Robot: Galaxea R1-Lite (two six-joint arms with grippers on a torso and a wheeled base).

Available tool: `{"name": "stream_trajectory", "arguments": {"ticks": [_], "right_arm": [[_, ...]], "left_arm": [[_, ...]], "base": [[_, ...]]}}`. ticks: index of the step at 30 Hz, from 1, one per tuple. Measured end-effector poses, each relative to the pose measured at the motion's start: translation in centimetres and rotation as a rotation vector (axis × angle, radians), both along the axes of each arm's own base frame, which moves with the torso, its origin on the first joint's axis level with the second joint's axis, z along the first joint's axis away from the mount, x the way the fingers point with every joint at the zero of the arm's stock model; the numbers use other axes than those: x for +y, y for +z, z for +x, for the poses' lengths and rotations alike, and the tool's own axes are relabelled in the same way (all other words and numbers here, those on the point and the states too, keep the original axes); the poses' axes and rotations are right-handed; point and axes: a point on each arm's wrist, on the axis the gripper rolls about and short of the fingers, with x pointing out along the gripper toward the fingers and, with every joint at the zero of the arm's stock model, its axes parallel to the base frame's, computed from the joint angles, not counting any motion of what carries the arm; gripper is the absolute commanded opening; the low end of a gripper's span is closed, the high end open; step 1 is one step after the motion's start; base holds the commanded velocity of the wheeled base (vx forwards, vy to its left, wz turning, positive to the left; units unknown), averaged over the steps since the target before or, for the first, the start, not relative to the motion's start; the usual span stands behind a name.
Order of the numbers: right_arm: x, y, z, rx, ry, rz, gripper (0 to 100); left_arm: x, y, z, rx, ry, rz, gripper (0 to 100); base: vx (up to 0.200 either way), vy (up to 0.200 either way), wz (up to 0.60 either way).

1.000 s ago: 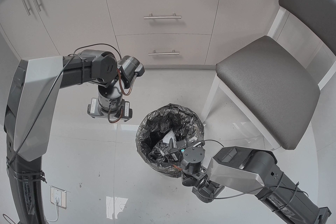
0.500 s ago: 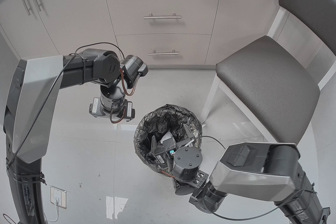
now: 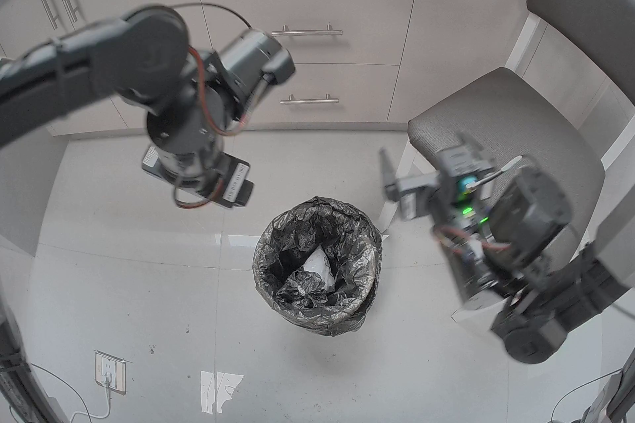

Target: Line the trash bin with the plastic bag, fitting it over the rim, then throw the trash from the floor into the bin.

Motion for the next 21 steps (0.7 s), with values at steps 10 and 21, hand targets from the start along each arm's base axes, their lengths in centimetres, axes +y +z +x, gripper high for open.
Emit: {"name": "stream_trajectory", "arguments": {"ticks": [10, 21], "right_arm": [[-14.7, 9.0, -4.2, -0.178, -0.342, 0.103, 100], [-21.6, 13.6, -15.4, -0.288, -0.5, 0.123, 100]], "left_arm": [[10.2, 9.6, -11.8, -0.057, -0.022, 0.094, 100], [21.3, 14.0, -28.3, -0.413, 0.193, -0.07, 100]], "base": [[0.0, 0.0, 0.0], [0.0, 0.0, 0.0]]}}
